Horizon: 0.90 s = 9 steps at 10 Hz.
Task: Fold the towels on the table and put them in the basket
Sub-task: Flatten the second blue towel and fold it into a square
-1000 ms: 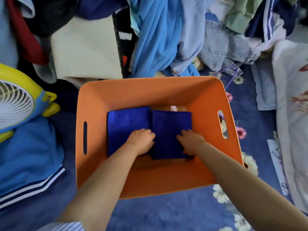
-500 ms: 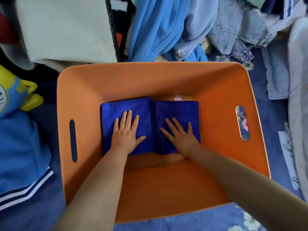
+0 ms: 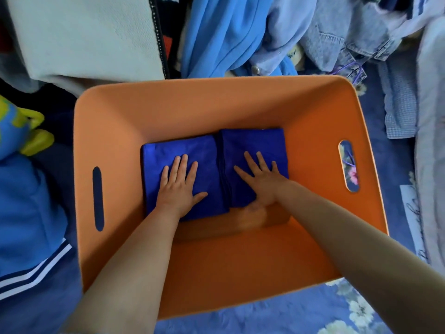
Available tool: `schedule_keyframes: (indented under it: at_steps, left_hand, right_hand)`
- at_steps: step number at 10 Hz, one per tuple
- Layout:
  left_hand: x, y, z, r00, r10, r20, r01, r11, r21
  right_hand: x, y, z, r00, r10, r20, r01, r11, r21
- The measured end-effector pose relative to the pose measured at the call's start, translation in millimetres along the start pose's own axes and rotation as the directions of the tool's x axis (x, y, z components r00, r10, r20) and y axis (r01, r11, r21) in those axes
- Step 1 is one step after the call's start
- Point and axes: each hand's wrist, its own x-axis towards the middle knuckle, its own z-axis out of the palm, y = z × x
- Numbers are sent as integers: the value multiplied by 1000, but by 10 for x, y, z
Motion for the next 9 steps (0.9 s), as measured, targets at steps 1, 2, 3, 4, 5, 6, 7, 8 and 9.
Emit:
schedule_keyframes:
  at_steps: [1,2,3,4,5,6,7,8,9]
  left_hand:
    - [-2,8,-23,1000,-1,23,1,1000,-3]
    - [-4,21,-26,1000,-4,31,5,1000,-2]
    - [6,19,-18,1000,-14,27,14,1000,2]
    - [12,23,-23,999,-10,38,10,1000,3]
    - [13,26,-30,999,-15,49,15,1000,9]
    - [-6,24,-112,994,-15,107,14,1000,14]
    - [-84,63,-313,985,-19,174,19,1000,-1]
    - [-258,124,-522,989,-7,146,7,1000,2]
    - [-542,170,-777,997,7,82,-9,1000,28]
  right_hand:
    - [-22,-99,24,985,70,-155,-32,972,233]
    - [62,-196,199,966,170,-192,-126,967,222]
    - [153,-177,251,968,178,-177,-152,976,153]
    - [161,-142,221,973,170,-155,-155,982,107]
    - [170,-137,223,977,166,-133,-159,985,66]
    - [88,-104,183,989,129,-69,-129,992,7]
    - [-86,-98,163,993,122,-12,-121,992,26]
    - [-289,-158,113,996,83,-20,-80,991,106]
    - [-594,-248,-48,991,73,-111,-45,971,237]
